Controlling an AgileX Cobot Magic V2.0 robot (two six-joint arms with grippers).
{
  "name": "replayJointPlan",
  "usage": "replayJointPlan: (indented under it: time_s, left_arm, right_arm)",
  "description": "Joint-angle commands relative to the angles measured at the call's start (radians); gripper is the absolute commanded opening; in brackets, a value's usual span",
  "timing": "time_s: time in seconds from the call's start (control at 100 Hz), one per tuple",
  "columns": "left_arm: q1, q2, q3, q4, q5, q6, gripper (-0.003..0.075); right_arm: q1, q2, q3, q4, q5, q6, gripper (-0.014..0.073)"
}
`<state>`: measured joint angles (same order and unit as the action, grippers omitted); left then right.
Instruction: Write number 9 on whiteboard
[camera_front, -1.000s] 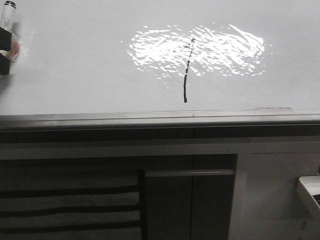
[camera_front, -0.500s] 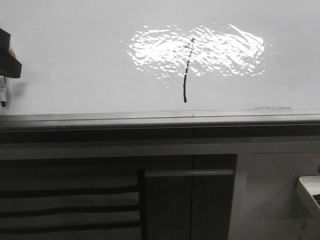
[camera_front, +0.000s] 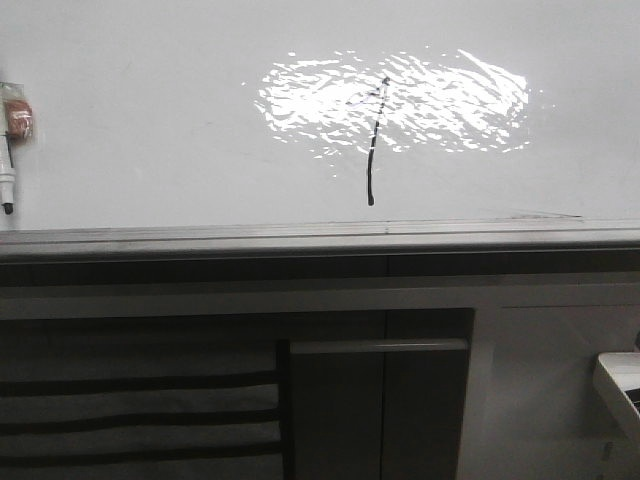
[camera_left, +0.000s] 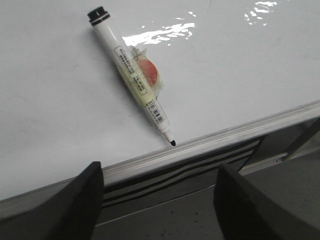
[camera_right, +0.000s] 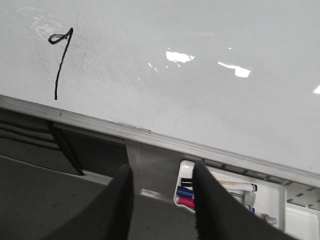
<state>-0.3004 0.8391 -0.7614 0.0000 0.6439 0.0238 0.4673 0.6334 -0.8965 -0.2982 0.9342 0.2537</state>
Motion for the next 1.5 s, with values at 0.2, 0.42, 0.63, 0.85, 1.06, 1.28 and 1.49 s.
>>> replayJointPlan:
  time_s: [0.2,0.42,0.63,0.85,1.06,1.28,1.49]
  left_arm:
    - [-0.002,-0.220,0.063,0.039,-0.135,-0.004,0.0234]
    - [-0.002,-0.247,0.155,0.036,-0.197,-0.004,-0.0020]
    - [-0.002,-0.247,0.181,0.036,-0.197,-0.004,-0.0020]
    - [0.012,-0.316,0.222,0.036,-0.243,-0.004,-0.0020]
    - [0.141,-0.572,0.419,0.027,-0.358,-0.009,-0.0020]
    - [0.214,-0.804,0.662,-0.055,-0.513,-0.009,-0.0020]
    - [0.218,-0.872,0.784,-0.055,-0.652,-0.009,-0.0020]
  right_arm:
    - [-0.005,-0.163,0.151,0.009,-0.298,0.019,-0.0072]
    - [-0.005,-0.183,0.215,-0.006,-0.330,0.016,-0.0072]
    - [-0.005,-0.183,0.215,-0.006,-0.322,0.016,-0.0072]
    - [-0.005,-0.183,0.215,-0.006,-0.322,0.016,-0.0072]
    - [-0.005,-0.183,0.215,-0.006,-0.322,0.016,-0.0072]
    - [-0.005,-0.183,0.215,-0.006,-0.322,0.016,-0.0072]
    - [-0.005,-0.183,0.215,-0.006,-0.322,0.016,-0.0072]
